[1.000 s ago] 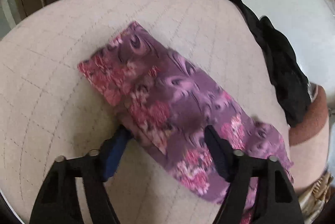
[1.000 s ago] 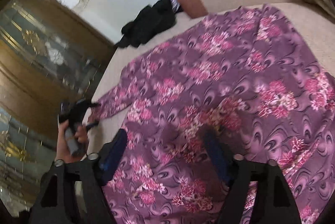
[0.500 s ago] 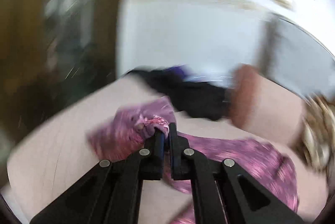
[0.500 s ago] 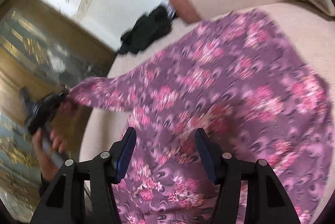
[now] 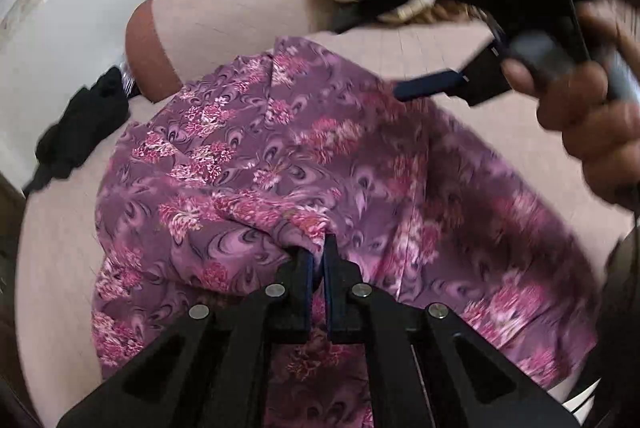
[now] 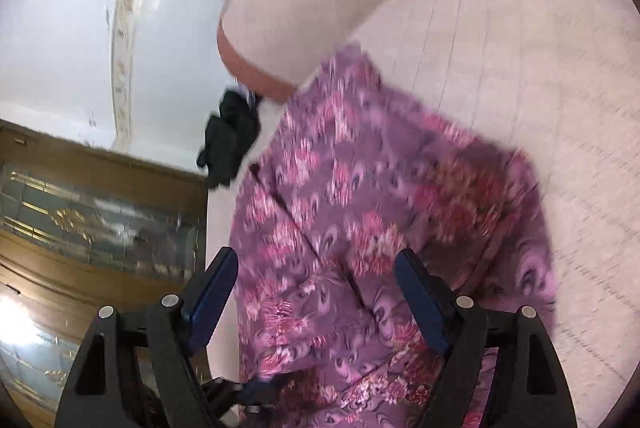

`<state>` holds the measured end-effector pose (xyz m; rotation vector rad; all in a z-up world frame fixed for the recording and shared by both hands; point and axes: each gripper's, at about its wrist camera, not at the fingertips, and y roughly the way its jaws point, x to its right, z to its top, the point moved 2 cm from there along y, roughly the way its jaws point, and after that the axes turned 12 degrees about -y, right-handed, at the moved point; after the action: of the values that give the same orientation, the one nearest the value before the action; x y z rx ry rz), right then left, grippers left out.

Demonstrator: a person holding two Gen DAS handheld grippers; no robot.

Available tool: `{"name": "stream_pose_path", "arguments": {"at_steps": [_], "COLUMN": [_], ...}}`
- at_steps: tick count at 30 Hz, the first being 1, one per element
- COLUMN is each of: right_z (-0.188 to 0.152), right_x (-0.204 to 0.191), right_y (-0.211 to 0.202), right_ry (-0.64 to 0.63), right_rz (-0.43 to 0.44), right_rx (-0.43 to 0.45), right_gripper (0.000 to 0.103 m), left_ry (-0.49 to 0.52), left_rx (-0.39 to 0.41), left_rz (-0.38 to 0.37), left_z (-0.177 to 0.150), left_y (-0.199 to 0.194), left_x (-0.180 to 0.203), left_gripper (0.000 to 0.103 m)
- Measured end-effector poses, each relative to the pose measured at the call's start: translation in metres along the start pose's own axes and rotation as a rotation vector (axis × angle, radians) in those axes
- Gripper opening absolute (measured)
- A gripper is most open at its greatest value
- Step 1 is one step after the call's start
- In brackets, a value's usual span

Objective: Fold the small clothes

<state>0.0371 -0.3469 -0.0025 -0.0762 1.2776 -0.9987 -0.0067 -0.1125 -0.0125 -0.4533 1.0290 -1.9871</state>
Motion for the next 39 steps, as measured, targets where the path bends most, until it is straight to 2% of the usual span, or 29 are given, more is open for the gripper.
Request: {"name": "stream_pose_path", "arguments": {"at_steps": [2, 3, 4, 7, 9, 10, 11, 12, 13, 15, 16, 18, 20, 21, 22, 24, 26, 28, 30, 33, 34, 36, 38, 39], "right_z": [-0.004, -0.006, -0.008, -0.016, -0.021, -0.024, -0.028, -0.032, -0.035, -0.037, -0.039, -0.044, -0.052, -0.054, -0.054, -0.053, -0.055, -0.062, -0.077, -0.108, -0.117, -0.127, -0.125, -0.122], "right_x": [-0.005, -0.007, -0.008, -0.011, -0.016, -0.018, -0.020, -0.021, -0.025, -0.037, -0.041, -0.052, -0.063, -0.065, -0.067, -0.073, -0.094, -0.114, -0.124, -0.115, -0.105, -0.090, -0.080, -0.078], "right_y": [0.014, 0.021, 0.028, 0.050, 0.064, 0.072, 0.081, 0.086, 0.089, 0.094, 0.095, 0.098, 0.105, 0.104, 0.103, 0.084, 0.051, 0.025, 0.001, -0.003, 0.000, -0.008, -0.023, -0.029], "right_ry": [-0.030, -0.043, -0.054, -0.088, -0.136, -0.163, -0.184, -0.197, -0.226, -0.277, -0.291, -0.346, -0.441, -0.472, -0.494, -0.470, -0.512, -0.567, -0.612, -0.689, -0.674, -0.629, -0.547, -0.508], "right_rz": [-0.007, -0.016, -0.026, -0.031, -0.057, -0.082, -0.108, -0.142, -0.180, -0.187, -0.177, -0.177, -0.247, -0.297, -0.337, -0.317, -0.319, -0.346, -0.362, -0.432, -0.485, -0.502, -0.494, -0.466], "right_rx": [-0.050, -0.071, -0.091, -0.133, -0.158, -0.174, -0.195, -0.198, -0.190, -0.195, -0.201, -0.207, -0.228, -0.223, -0.220, -0.170, -0.088, -0.041, -0.004, -0.067, -0.106, -0.139, -0.110, -0.085], "right_gripper": [0.086, 0.086, 0.086, 0.086, 0.084, 0.082, 0.074, 0.061, 0.057, 0.055, 0.052, 0.052, 0.051, 0.031, 0.017, 0.014, 0.013, 0.013, 0.013, 0.016, 0.016, 0.018, 0.039, 0.058], "left_ry": [0.054, 0.080, 0.090, 0.090, 0.036, 0.000, -0.040, -0.092, -0.125, -0.239, -0.346, -0.516, -0.606, -0.625, -0.639, -0.696, -0.752, -0.778, -0.784, -0.825, -0.840, -0.856, -0.849, -0.845], "left_rx": [-0.035, -0.065, -0.086, -0.126, -0.117, -0.105, -0.093, -0.077, -0.068, -0.067, -0.087, -0.121, -0.134, -0.142, -0.150, -0.168, -0.180, -0.193, -0.205, -0.247, -0.257, -0.265, -0.275, -0.279], "left_rz": [-0.031, -0.064, -0.094, -0.232, -0.299, -0.323, -0.338, -0.335, -0.324, -0.296, -0.271, -0.227, -0.155, -0.109, -0.089, -0.066, -0.093, -0.115, -0.091, -0.102, -0.111, -0.109, -0.102, -0.103], "left_z": [-0.002, -0.001, -0.001, 0.006, 0.016, 0.020, 0.026, 0.031, 0.035, 0.042, 0.043, 0.039, 0.033, 0.031, 0.030, 0.028, 0.026, 0.023, 0.019, 0.013, 0.011, 0.009, 0.008, 0.008], "left_y": [0.001, 0.001, -0.004, -0.019, -0.034, -0.039, -0.043, -0.044, -0.043, -0.034, -0.025, -0.010, 0.002, 0.007, 0.013, 0.017, 0.018, 0.021, 0.025, 0.035, 0.038, 0.041, 0.043, 0.044], "left_x": [0.006, 0.009, 0.012, 0.003, -0.018, -0.025, -0.038, -0.055, -0.066, -0.099, -0.122, -0.154, -0.176, -0.183, -0.187, -0.198, -0.208, -0.211, -0.212, -0.217, -0.219, -0.221, -0.218, -0.216], "left_gripper": [0.026, 0.041, 0.048, 0.059, 0.060, 0.064, 0.067, 0.072, 0.072, 0.072, 0.072, 0.072, 0.072, 0.072, 0.072, 0.072, 0.072, 0.072, 0.072, 0.072, 0.072, 0.072, 0.072, 0.072]}}
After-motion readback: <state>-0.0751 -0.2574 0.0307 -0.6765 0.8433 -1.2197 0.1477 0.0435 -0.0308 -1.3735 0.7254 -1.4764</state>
